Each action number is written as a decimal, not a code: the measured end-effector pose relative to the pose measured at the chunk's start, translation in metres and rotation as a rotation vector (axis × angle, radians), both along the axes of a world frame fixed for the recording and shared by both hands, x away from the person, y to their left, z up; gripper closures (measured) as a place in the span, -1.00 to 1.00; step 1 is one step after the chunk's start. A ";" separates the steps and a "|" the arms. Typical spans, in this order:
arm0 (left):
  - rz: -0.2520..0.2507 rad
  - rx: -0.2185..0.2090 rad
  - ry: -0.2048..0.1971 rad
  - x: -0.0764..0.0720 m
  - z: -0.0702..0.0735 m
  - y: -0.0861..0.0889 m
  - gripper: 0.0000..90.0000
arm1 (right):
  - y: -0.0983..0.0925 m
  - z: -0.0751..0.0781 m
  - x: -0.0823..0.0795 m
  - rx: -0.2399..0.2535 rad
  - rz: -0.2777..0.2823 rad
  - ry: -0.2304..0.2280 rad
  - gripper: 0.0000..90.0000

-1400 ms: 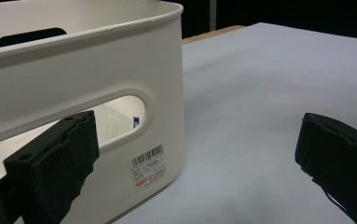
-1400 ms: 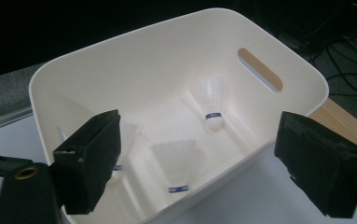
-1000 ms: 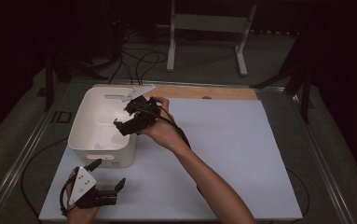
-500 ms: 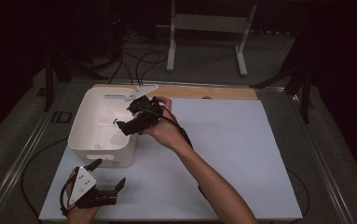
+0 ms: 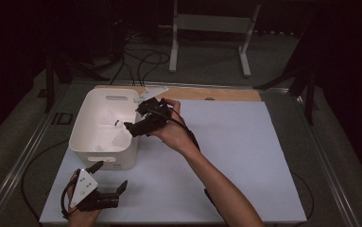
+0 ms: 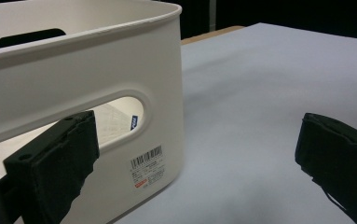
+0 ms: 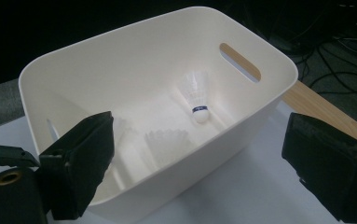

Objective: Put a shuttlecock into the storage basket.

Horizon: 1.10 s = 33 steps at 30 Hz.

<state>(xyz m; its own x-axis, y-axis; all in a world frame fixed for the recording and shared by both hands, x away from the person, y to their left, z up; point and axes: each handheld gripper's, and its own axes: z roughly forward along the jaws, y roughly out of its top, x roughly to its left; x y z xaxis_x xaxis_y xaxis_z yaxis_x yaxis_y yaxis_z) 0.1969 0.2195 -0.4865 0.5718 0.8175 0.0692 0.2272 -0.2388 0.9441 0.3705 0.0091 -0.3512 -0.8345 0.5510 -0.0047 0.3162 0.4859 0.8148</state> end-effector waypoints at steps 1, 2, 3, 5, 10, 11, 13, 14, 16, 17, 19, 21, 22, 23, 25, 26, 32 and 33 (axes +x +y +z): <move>0.001 0.001 0.000 0.000 0.000 0.000 -0.99 | -0.001 0.000 0.000 -0.001 0.000 -0.002 -0.80; 0.001 -0.001 -0.001 0.000 0.000 0.000 -0.99 | -0.003 -0.001 0.000 0.003 -0.001 -0.004 -0.80; 0.001 -0.001 -0.001 0.000 0.000 0.000 -0.99 | -0.004 -0.002 0.000 0.004 -0.004 -0.002 -0.80; 0.000 0.000 -0.001 0.000 0.000 -0.001 -0.99 | -0.007 -0.003 0.000 0.006 -0.009 0.000 -0.80; 0.001 0.000 0.000 0.000 0.000 0.000 -0.99 | -0.015 -0.006 -0.001 0.010 -0.018 0.005 -0.80; 0.002 0.000 0.000 0.000 0.000 0.000 -0.99 | -0.017 -0.007 -0.001 0.008 -0.018 0.005 -0.80; 0.001 0.000 0.000 0.000 0.000 0.000 -0.99 | -0.019 -0.008 -0.002 0.012 -0.024 0.009 -0.80; 0.001 -0.001 -0.001 0.000 0.000 0.000 -0.99 | -0.021 -0.009 -0.003 0.017 -0.025 0.011 -0.80; 0.002 0.002 0.000 0.000 0.000 0.000 -0.99 | -0.024 -0.010 -0.004 0.027 -0.032 0.009 -0.80; 0.002 -0.001 0.000 0.000 0.000 0.000 -0.99 | -0.026 -0.011 -0.005 0.026 -0.030 0.009 -0.80; 0.003 0.000 -0.001 0.000 0.000 0.000 -0.99 | -0.029 -0.013 -0.006 0.027 -0.033 0.011 -0.80; 0.004 0.000 0.001 0.000 0.000 -0.001 -0.99 | -0.032 -0.015 -0.007 0.027 -0.042 0.013 -0.80; 0.003 0.001 0.000 0.000 0.000 -0.001 -0.99 | -0.034 -0.016 -0.007 0.033 -0.046 0.013 -0.80; 0.004 0.001 0.000 0.000 0.000 -0.001 -0.99 | -0.037 -0.017 -0.007 0.033 -0.051 0.012 -0.80; 0.005 0.001 0.000 0.000 0.000 -0.001 -0.99 | -0.041 -0.020 -0.007 0.035 -0.063 0.009 -0.80; 0.006 0.000 0.000 0.000 0.000 0.000 -0.99 | -0.043 -0.021 -0.008 0.032 -0.066 0.005 -0.79; 0.007 0.000 -0.002 0.000 0.000 0.000 -0.99 | -0.055 -0.029 -0.012 0.029 -0.078 -0.002 -0.79; 0.008 -0.001 -0.001 0.000 0.000 0.000 -0.99 | -0.057 -0.030 -0.013 0.032 -0.080 -0.002 -0.80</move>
<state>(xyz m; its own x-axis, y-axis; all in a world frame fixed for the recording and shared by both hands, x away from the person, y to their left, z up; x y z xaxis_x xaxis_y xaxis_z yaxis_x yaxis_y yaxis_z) 0.1972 0.2191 -0.4866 0.5650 0.8222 0.0689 0.2277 -0.2357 0.9448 0.3578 -0.0475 -0.3811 -0.7875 0.6161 0.0128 0.3519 0.4325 0.8301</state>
